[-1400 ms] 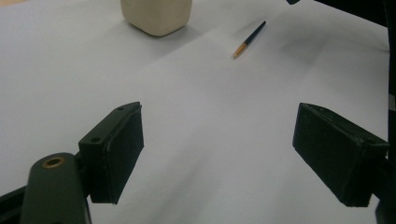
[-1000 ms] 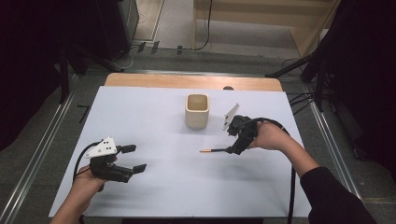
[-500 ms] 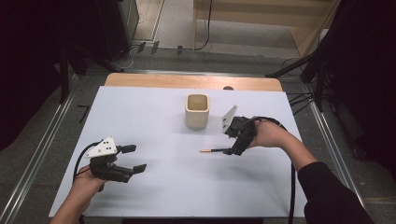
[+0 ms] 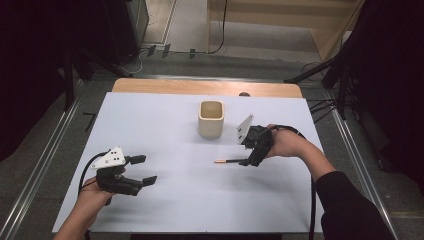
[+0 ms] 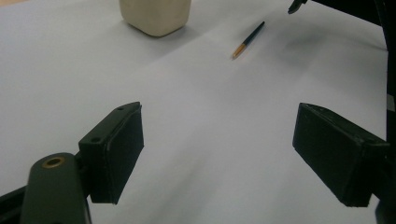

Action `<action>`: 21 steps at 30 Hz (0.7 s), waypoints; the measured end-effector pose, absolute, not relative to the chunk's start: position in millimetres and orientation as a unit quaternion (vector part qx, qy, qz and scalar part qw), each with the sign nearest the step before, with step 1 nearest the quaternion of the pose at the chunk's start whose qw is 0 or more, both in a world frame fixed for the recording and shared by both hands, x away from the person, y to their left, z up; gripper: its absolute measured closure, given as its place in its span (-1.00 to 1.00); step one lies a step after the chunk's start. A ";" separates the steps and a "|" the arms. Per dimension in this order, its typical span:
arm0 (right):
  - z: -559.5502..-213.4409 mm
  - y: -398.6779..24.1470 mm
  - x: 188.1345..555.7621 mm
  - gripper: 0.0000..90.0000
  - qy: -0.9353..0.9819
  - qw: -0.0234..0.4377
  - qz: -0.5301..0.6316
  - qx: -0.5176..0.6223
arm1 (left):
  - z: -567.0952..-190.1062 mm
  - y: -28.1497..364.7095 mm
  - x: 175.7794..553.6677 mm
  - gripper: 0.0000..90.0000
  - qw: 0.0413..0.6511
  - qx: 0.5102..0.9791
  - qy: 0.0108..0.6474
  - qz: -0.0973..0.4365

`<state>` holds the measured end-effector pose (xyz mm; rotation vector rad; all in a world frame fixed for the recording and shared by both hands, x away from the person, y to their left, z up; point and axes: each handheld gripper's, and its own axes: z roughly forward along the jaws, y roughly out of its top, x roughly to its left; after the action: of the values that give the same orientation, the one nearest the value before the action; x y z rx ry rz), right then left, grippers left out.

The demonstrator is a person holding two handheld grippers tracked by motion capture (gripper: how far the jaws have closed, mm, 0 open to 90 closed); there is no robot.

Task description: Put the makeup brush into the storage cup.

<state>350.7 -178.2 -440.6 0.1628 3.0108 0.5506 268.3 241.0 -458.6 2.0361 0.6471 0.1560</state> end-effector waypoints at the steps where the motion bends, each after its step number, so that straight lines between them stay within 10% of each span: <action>1: -441.0 -178.3 351.1 -0.43 0.982 0.039 0.178 0.052 | -458.5 241.0 268.2 -0.63 0.480 0.834 0.265 0.064; 21: -458.9 -170.9 353.3 -0.45 0.987 0.041 0.146 0.050 | -458.2 241.6 268.3 -0.63 0.481 0.834 0.264 0.065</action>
<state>353.3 -170.9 -458.9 0.1517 3.0220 0.4484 268.3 241.6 -458.2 2.0334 0.6450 0.1582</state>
